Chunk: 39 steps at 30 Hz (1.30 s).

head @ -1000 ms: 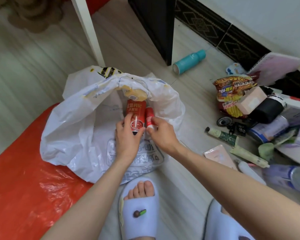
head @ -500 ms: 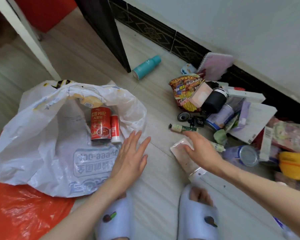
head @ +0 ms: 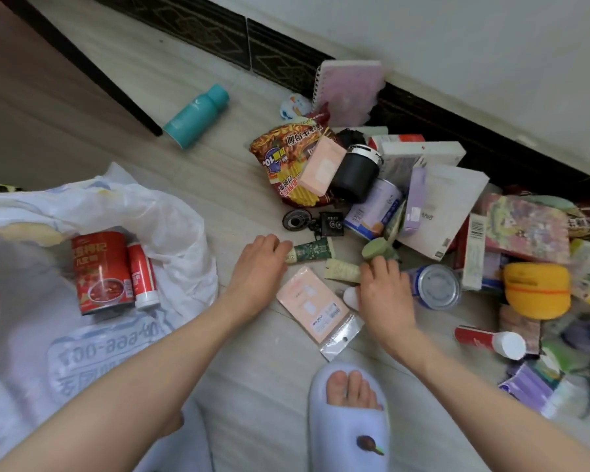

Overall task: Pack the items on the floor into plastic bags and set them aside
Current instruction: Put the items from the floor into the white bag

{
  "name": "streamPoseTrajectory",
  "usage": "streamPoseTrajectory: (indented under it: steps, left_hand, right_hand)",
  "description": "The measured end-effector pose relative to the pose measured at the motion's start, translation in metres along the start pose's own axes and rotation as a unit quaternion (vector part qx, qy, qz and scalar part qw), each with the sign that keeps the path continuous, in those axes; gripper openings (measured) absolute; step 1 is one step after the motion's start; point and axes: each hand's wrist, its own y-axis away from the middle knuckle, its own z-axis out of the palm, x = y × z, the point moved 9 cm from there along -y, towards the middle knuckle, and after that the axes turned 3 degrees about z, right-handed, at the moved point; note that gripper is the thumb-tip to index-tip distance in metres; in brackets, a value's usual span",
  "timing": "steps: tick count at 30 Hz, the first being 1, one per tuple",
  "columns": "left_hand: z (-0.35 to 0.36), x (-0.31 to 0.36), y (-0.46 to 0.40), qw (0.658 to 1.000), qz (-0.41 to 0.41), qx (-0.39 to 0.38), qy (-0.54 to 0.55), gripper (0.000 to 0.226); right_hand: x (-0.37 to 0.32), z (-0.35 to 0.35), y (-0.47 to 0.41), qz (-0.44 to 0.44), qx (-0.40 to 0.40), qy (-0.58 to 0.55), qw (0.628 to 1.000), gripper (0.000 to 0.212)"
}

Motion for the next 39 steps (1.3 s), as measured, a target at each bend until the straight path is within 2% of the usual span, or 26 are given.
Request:
streamPoseTrajectory:
  steps: [4,7,9,12,15,18,22,25,29,31,34,37,39]
  left_hand:
    - [-0.001,-0.004,0.005,0.999,-0.003,0.029,0.046,0.030]
    - [-0.009,-0.015,0.019,0.994,-0.026,0.053,0.089,0.029]
    - [-0.020,-0.020,0.035,0.990,-0.036,0.075,0.113,0.029]
    - [-0.044,-0.030,0.065,0.980,-0.057,0.115,0.150,0.030]
    - [-0.071,-0.049,0.104,0.965,-0.102,0.170,0.174,0.028]
    - [-0.093,-0.078,0.154,0.945,-0.161,0.234,0.165,0.031]
    - [-0.100,-0.127,0.225,0.895,-0.316,0.271,0.162,0.027]
    - [-0.093,-0.160,0.259,0.839,-0.429,0.278,0.188,0.025]
    - [-0.092,-0.182,0.268,0.745,-0.516,0.332,0.262,0.025]
    - [-0.097,-0.186,0.263,0.722,-0.527,0.356,0.272,0.025]
    - [-0.103,-0.191,0.250,0.738,-0.504,0.360,0.267,0.025]
    - [-0.095,-0.191,0.231,0.800,-0.456,0.283,0.269,0.034]
    - [-0.085,-0.187,0.223,0.840,-0.416,0.220,0.270,0.044]
  right_hand:
    - [-0.003,0.000,-0.003,-0.011,0.010,0.027,1.000,0.016]
    - [-0.005,0.002,-0.002,-0.012,0.004,0.009,1.000,0.022]
    - [-0.003,0.002,0.002,0.006,-0.020,-0.055,0.998,0.030]
    - [-0.008,-0.016,0.011,0.044,-0.022,-0.231,0.972,0.027]
    - [-0.048,-0.039,0.024,-0.001,-0.021,-0.340,0.940,0.027]
    - [-0.104,-0.052,0.031,-0.043,-0.051,-0.365,0.929,0.028]
    - [-0.175,-0.059,0.036,-0.073,-0.105,-0.403,0.906,0.024]
    - [-0.216,-0.050,0.029,-0.048,-0.171,-0.422,0.889,0.028]
    - [-0.247,-0.046,0.015,-0.045,-0.201,-0.420,0.884,0.032]
    - [-0.256,-0.050,0.008,-0.055,-0.192,-0.428,0.881,0.033]
    - [-0.268,-0.055,0.001,-0.067,-0.198,-0.469,0.858,0.039]
    - [-0.275,-0.056,0.000,-0.080,-0.218,-0.512,0.827,0.045]
    - [-0.275,-0.058,0.002,-0.098,-0.213,-0.516,0.824,0.046]
